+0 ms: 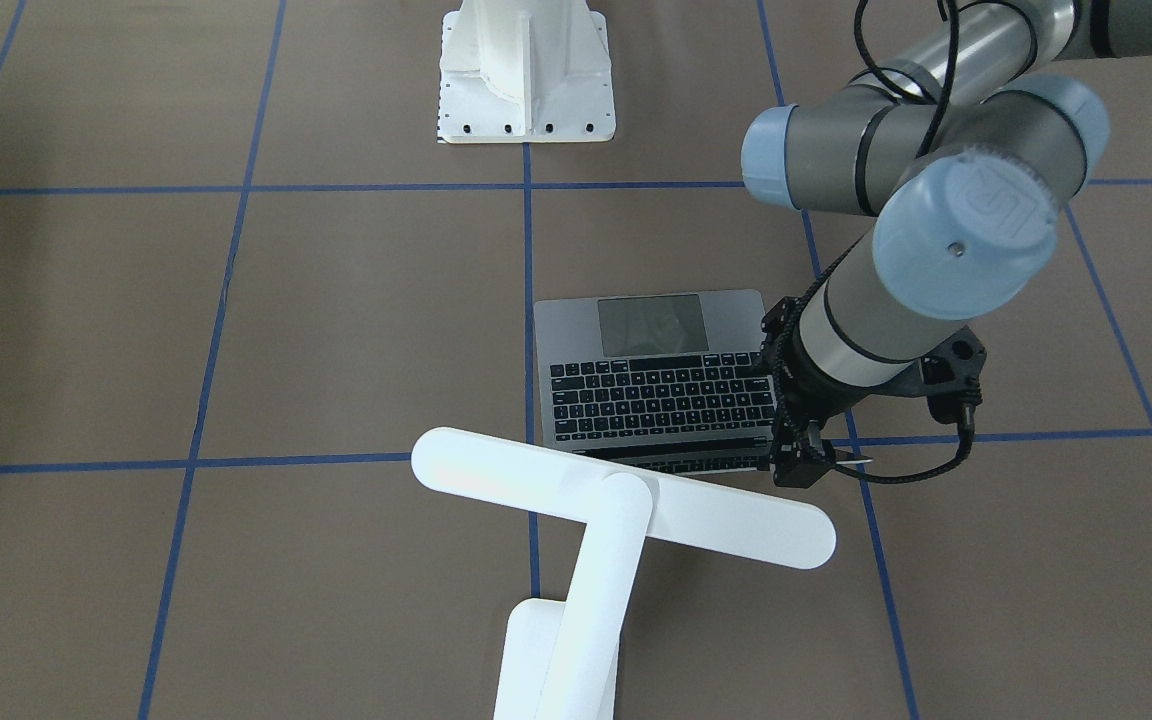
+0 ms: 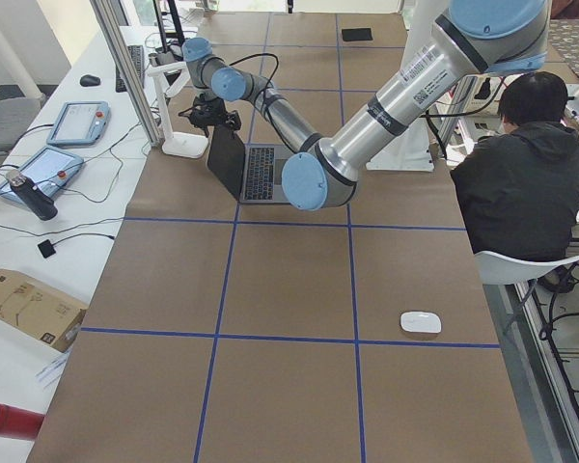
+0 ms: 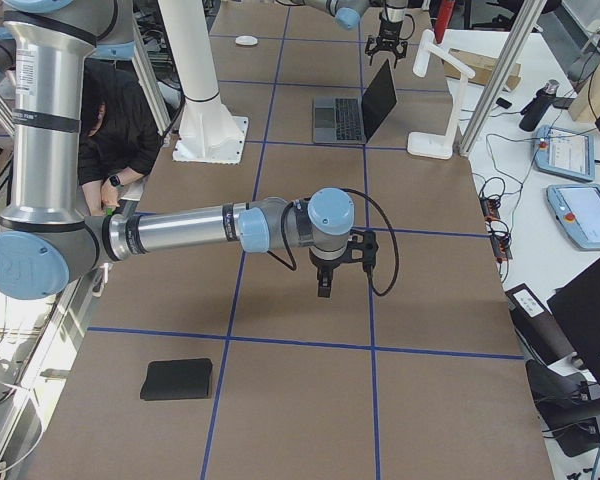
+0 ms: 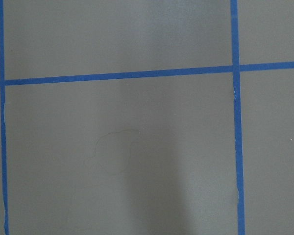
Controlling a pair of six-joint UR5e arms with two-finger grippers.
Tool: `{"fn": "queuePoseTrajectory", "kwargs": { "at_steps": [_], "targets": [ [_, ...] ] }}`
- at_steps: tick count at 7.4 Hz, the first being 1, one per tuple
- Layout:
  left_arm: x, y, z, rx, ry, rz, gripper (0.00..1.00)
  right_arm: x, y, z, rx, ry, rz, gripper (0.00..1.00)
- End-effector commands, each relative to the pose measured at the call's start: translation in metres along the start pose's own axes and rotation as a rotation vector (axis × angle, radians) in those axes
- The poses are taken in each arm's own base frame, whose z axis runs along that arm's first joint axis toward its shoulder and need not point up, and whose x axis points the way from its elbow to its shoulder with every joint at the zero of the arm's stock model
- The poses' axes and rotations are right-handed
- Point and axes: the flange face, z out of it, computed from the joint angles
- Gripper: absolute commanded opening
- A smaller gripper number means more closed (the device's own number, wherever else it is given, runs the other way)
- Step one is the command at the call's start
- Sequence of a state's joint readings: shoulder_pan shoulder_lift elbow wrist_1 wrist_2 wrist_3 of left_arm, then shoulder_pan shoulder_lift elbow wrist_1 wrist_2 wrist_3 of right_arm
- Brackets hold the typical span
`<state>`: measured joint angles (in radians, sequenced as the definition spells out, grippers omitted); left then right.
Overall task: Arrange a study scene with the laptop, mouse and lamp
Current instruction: 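Release the laptop and draw the left gripper back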
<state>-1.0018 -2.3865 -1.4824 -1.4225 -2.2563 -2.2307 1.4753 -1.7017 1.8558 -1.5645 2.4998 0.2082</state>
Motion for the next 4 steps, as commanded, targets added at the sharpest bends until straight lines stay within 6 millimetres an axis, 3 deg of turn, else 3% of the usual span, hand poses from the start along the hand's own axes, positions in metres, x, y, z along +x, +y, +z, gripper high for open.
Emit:
{"fn": "queuePoseTrajectory", "kwargs": {
  "at_steps": [1, 3, 4],
  "targets": [
    [-0.042, -0.063, -0.037, 0.011, 0.066, 0.131, 1.00, 0.005, 0.010, 0.004, 0.005, -0.008, -0.025, 1.00],
    [-0.102, -0.116, -0.034, 0.075, 0.083, 0.401, 1.00, 0.013, 0.021, 0.010, -0.004, -0.024, -0.018, 1.00],
    [-0.124, -0.138, -0.028, 0.094, 0.066, 0.542, 1.00, 0.014, 0.035, 0.024, -0.045, -0.040, -0.019, 1.00]
  ]
}}
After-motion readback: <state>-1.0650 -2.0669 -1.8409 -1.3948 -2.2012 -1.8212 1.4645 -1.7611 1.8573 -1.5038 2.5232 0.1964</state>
